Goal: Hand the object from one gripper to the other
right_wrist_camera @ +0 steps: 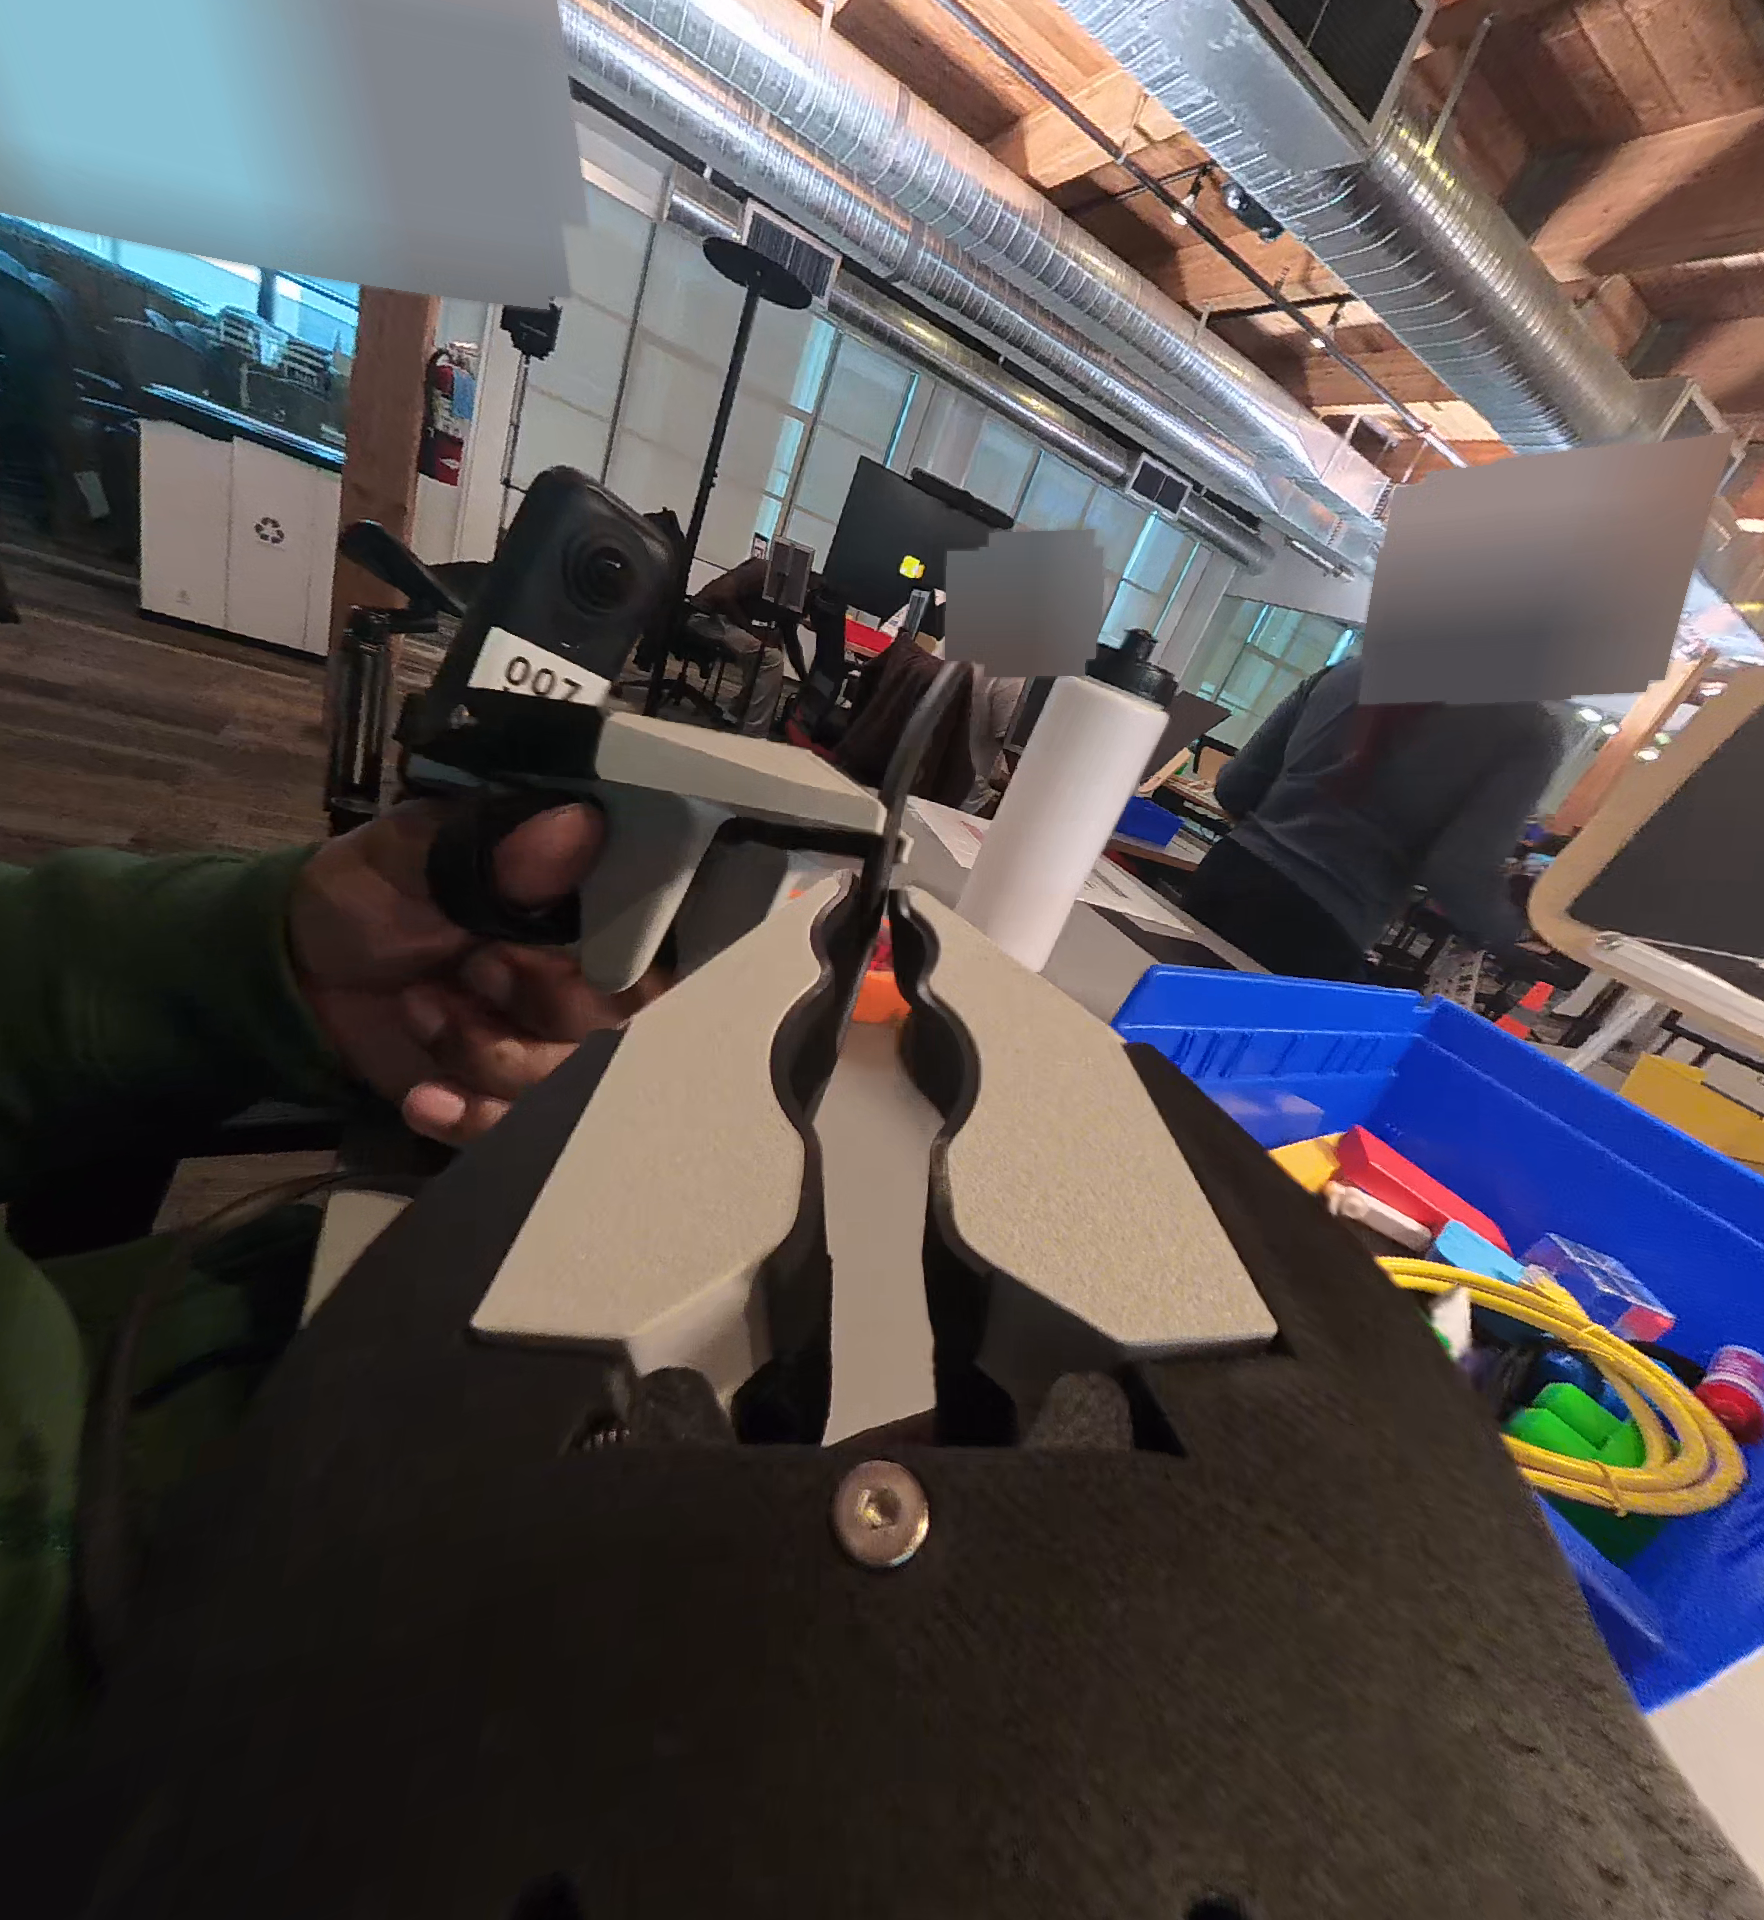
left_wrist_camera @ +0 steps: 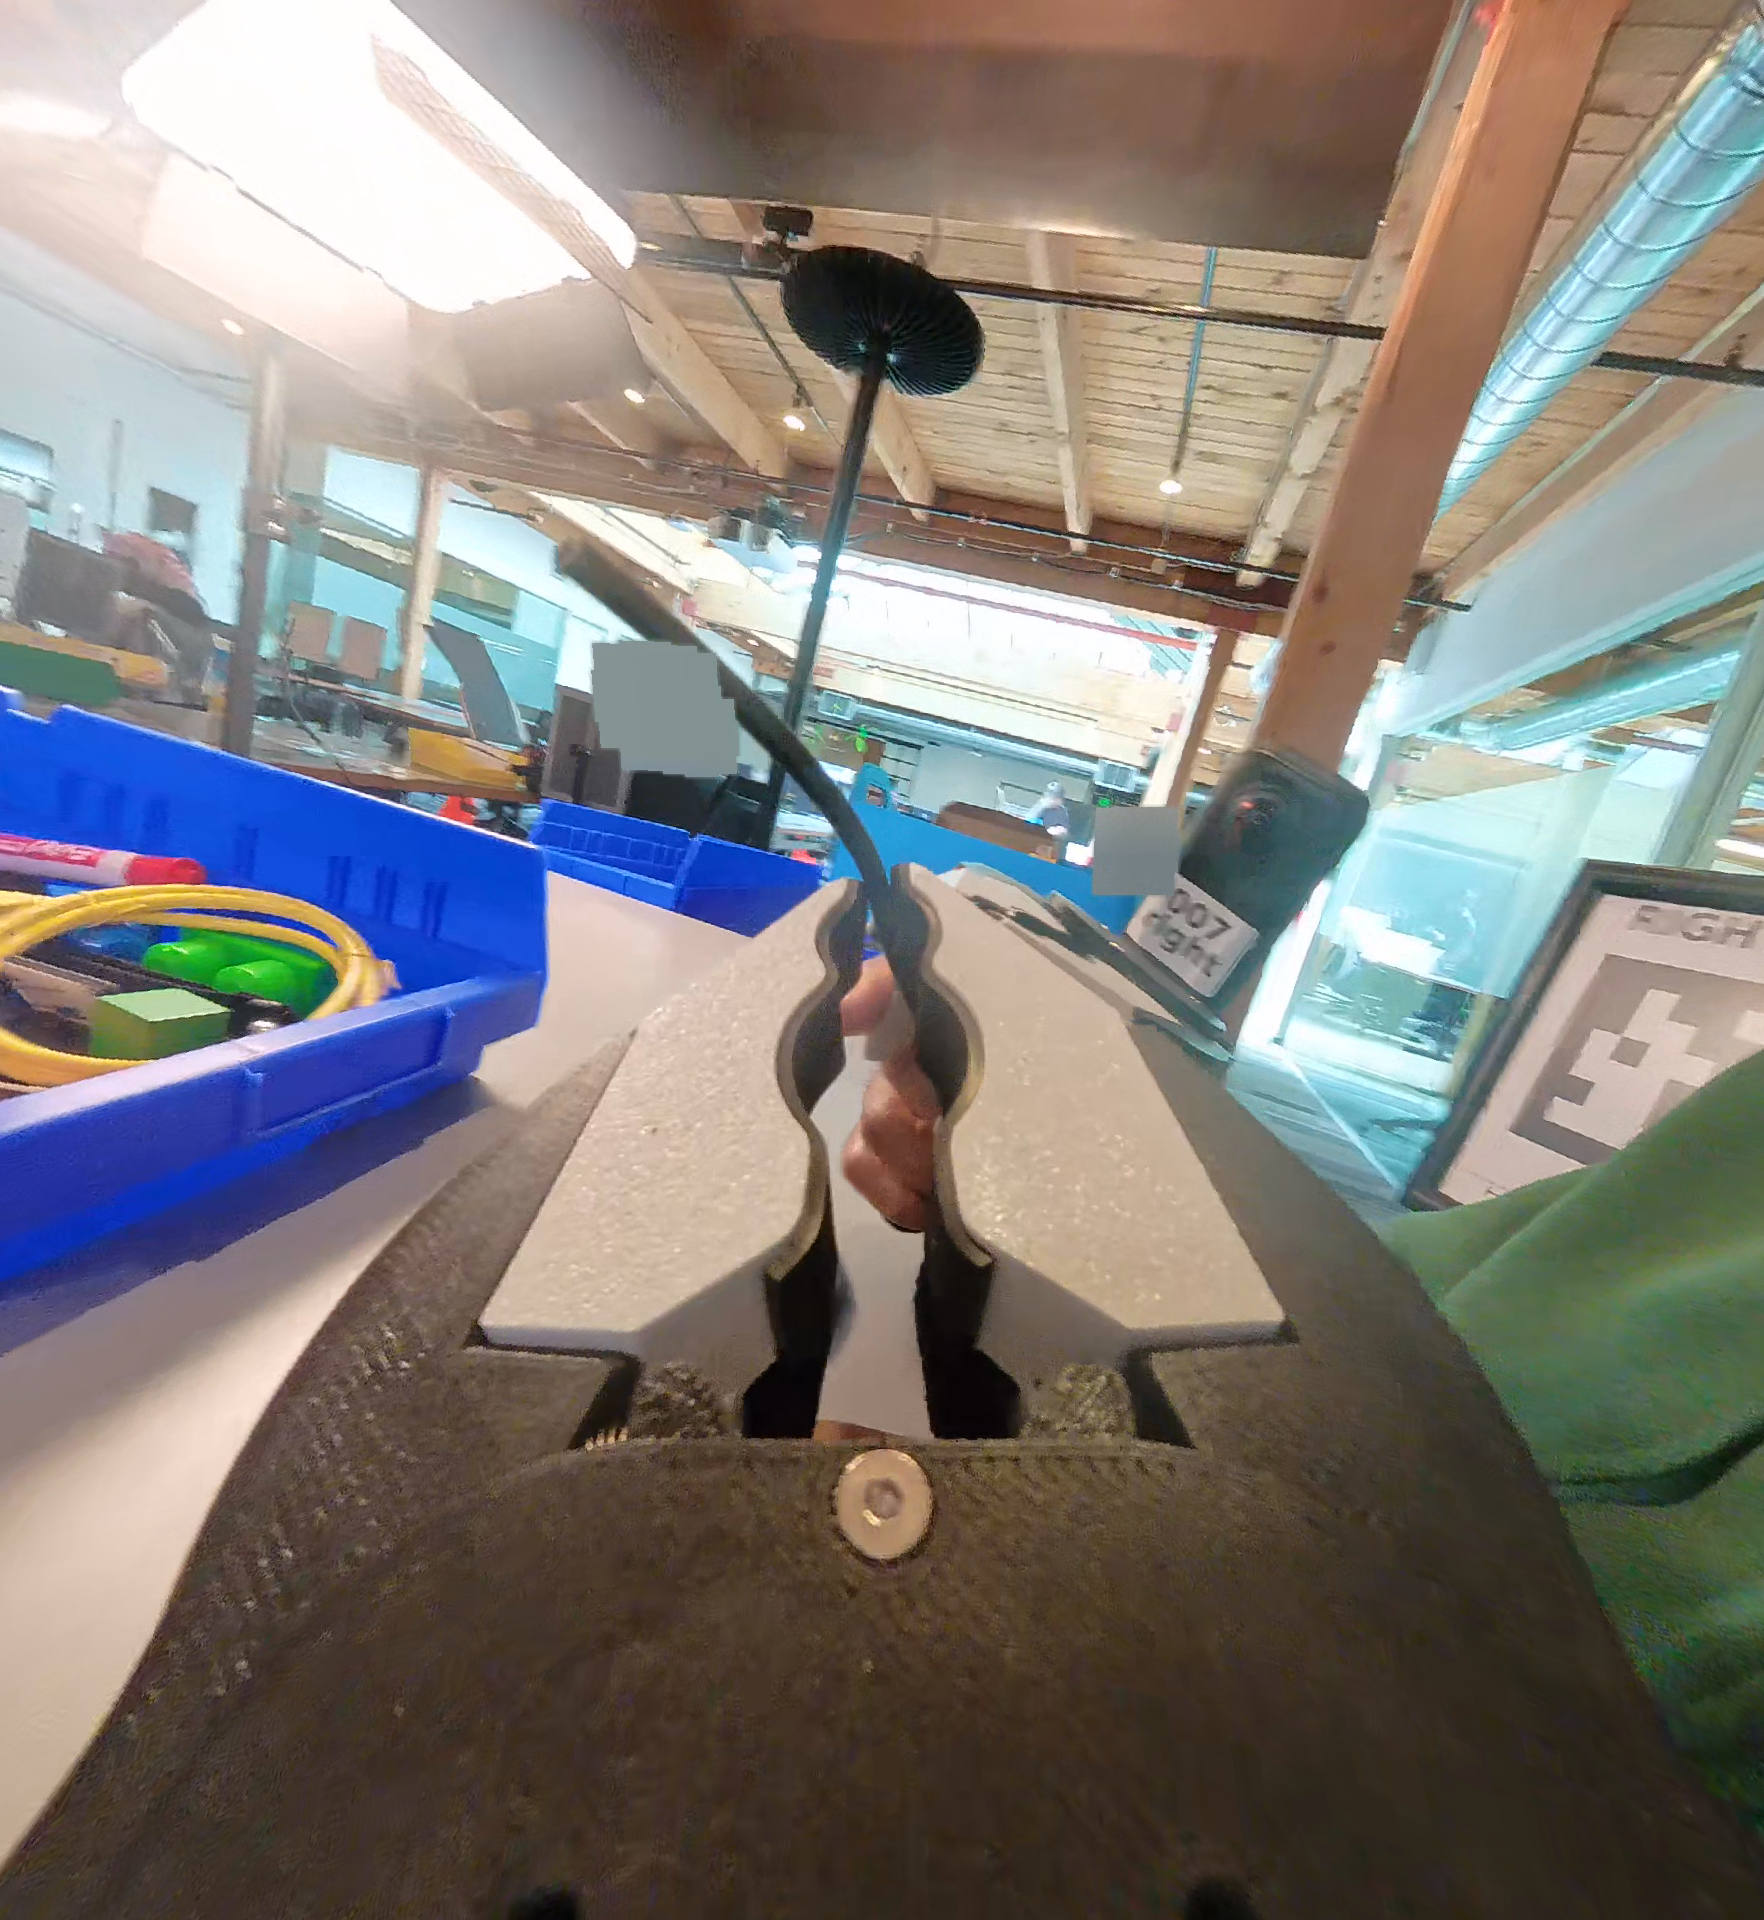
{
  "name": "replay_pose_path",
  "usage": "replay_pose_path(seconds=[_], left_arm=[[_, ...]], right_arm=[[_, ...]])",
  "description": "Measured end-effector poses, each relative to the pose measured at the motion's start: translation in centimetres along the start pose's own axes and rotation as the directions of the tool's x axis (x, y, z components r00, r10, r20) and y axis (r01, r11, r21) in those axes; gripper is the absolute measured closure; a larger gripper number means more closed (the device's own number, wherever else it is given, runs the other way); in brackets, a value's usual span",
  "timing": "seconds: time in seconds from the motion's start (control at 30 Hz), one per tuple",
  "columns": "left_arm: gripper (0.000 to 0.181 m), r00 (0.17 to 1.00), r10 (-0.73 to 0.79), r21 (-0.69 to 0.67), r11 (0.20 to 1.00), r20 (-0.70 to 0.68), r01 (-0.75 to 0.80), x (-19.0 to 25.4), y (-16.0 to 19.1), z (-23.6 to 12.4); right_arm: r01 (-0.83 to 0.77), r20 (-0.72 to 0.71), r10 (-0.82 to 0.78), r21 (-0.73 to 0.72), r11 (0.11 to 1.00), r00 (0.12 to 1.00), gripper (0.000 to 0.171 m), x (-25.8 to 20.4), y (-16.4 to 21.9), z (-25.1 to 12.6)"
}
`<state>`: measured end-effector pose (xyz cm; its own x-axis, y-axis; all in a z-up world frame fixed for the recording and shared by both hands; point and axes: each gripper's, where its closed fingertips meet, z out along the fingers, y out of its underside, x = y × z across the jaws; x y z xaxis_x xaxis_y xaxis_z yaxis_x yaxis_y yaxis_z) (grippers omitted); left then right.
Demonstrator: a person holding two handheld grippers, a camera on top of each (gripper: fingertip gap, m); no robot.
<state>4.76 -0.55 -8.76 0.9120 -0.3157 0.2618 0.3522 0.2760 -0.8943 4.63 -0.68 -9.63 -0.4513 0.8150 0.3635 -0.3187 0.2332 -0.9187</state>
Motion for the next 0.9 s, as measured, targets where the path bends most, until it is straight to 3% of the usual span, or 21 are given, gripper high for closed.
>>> replay_pose_path(seconds=[0.1,0.2,0.43,0.53,0.67,0.9], left_arm=[[0.177,0.988,0.076,0.048,0.995,0.132,-0.083,-1.7,-1.0,-0.7],[0.177,0.971,0.123,0.05,0.989,0.207,-0.136,-2.4,-1.3,-0.9],[0.177,0.951,0.209,0.03,0.975,0.227,-0.221,-2.0,-1.1,-0.7],[0.177,0.953,0.212,0.032,0.974,0.216,-0.224,-1.8,-1.1,-0.7],[0.175,0.955,0.209,0.036,0.975,0.208,-0.221,-1.7,-1.0,-0.6],[0.156,0.944,0.269,-0.01,0.962,0.19,-0.272,-1.0,-0.3,0.2]], right_arm=[[0.13,-0.115,-0.133,-0.034,0.991,0.984,0.154,1.2,0.2,-0.1],[0.249,-0.139,-0.259,-0.083,0.965,0.956,0.149,0.7,0.8,0.3],[0.357,-0.202,-0.409,-0.251,0.9,0.89,0.15,1.6,3.1,1.0],[0.358,-0.216,-0.412,-0.249,0.9,0.885,0.166,1.9,2.9,0.9],[0.321,-0.257,-0.378,-0.238,0.917,0.889,0.167,2.6,2.5,0.6],[0.094,-0.298,-0.136,-0.151,0.984,0.945,0.167,4.2,1.9,-0.1]])
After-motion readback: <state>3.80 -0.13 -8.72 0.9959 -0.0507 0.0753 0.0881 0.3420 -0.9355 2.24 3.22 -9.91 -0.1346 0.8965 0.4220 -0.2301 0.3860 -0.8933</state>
